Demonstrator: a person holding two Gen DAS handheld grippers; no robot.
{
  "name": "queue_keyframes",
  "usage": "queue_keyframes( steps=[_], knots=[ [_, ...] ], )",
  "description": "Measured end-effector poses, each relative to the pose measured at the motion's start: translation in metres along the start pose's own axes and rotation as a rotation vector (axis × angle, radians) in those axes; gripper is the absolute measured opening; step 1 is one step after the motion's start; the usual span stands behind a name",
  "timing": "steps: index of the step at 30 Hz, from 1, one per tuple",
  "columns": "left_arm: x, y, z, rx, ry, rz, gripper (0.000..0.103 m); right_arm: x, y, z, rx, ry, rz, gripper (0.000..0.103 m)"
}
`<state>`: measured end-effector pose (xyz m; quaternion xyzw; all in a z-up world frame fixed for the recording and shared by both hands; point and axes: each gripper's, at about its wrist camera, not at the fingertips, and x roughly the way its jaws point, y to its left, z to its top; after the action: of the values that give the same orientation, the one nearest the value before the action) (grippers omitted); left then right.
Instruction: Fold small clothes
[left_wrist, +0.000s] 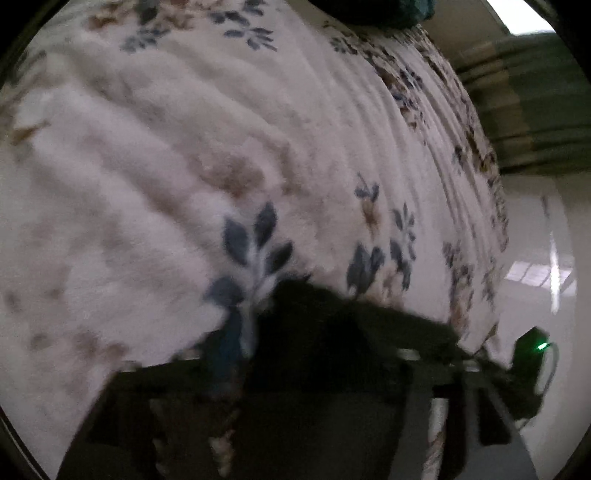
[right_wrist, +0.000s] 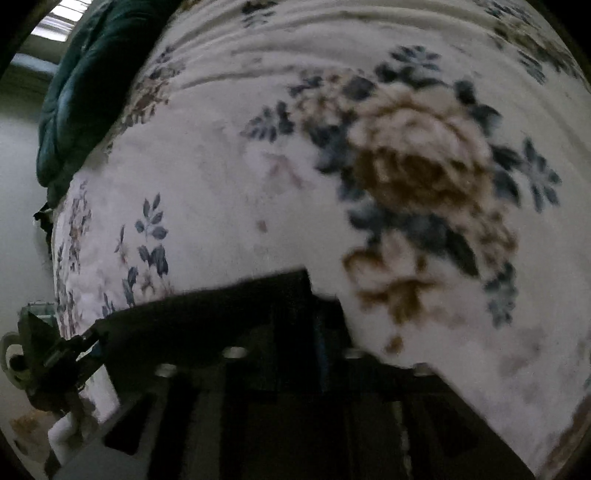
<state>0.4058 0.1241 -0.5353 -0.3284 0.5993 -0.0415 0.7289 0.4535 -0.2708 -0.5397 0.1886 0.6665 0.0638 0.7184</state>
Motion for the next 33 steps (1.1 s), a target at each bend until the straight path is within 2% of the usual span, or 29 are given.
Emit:
queue_keyframes(
  steps=[2, 6, 7, 9, 11, 12, 14, 15, 18, 19, 23, 26, 28, 29, 30, 31, 32, 33],
  knots=[
    [-0.015, 0.003, -0.016, 0.024, 0.013, 0.028, 0.075, -0.018, -0.01, -0.011, 0.028, 0.019, 0.053, 0.066],
    [-0.041, 0.015, -0.058, 0.071, 0.024, 0.124, 0.076, -0.049, -0.034, -0.049, 0.087, 0.066, 0.074, 0.067],
    [-0.045, 0.022, -0.076, 0.089, 0.037, 0.173, 0.079, -0.055, -0.04, -0.061, 0.092, 0.08, 0.071, 0.067],
    [-0.039, 0.039, -0.102, 0.085, 0.089, 0.227, 0.082, -0.06, -0.05, -0.085, 0.093, 0.107, 0.044, 0.067],
    [-0.023, 0.061, -0.123, 0.048, 0.148, 0.25, 0.082, -0.058, -0.056, -0.104, 0.09, 0.125, 0.017, 0.067],
    [-0.015, 0.071, -0.131, 0.026, 0.147, 0.246, 0.082, -0.055, -0.06, -0.112, 0.096, 0.133, 0.007, 0.067],
    [-0.013, 0.076, -0.133, 0.013, 0.103, 0.227, 0.097, -0.044, -0.064, -0.123, 0.122, 0.151, 0.005, 0.067],
    [-0.008, 0.075, -0.131, -0.001, 0.109, 0.219, 0.102, -0.04, -0.068, -0.13, 0.139, 0.153, -0.004, 0.067],
    [0.004, 0.071, -0.125, -0.023, 0.142, 0.29, 0.103, -0.041, -0.073, -0.143, 0.178, 0.103, -0.063, 0.067],
    [0.006, 0.07, -0.124, -0.033, 0.145, 0.311, 0.103, -0.045, -0.073, -0.147, 0.194, 0.081, -0.052, 0.067],
    [0.005, 0.072, -0.128, -0.05, 0.121, 0.325, 0.103, -0.071, -0.079, -0.168, 0.287, -0.01, 0.018, 0.067],
    [0.007, 0.07, -0.131, -0.054, 0.111, 0.339, 0.103, -0.063, -0.08, -0.184, 0.348, 0.005, 0.157, 0.067],
    [0.009, 0.066, -0.129, -0.062, 0.134, 0.362, 0.103, -0.041, -0.079, -0.189, 0.369, 0.022, 0.196, 0.066],
    [0.01, 0.059, -0.128, -0.066, 0.148, 0.375, 0.103, -0.032, -0.077, -0.189, 0.376, 0.023, 0.196, 0.049],
    [0.009, 0.055, -0.126, -0.072, 0.155, 0.382, 0.103, -0.024, -0.08, -0.192, 0.392, 0.009, 0.201, 0.027],
    [0.005, 0.052, -0.125, -0.083, 0.152, 0.381, 0.102, -0.022, -0.079, -0.194, 0.398, -0.01, 0.189, 0.012],
    [0.0, 0.047, -0.124, -0.082, 0.134, 0.367, 0.102, -0.035, -0.075, -0.199, 0.381, -0.084, 0.163, 0.011],
    [-0.006, 0.043, -0.123, -0.069, 0.11, 0.355, 0.102, -0.035, -0.075, -0.199, 0.381, -0.084, 0.163, 0.011]
  ],
)
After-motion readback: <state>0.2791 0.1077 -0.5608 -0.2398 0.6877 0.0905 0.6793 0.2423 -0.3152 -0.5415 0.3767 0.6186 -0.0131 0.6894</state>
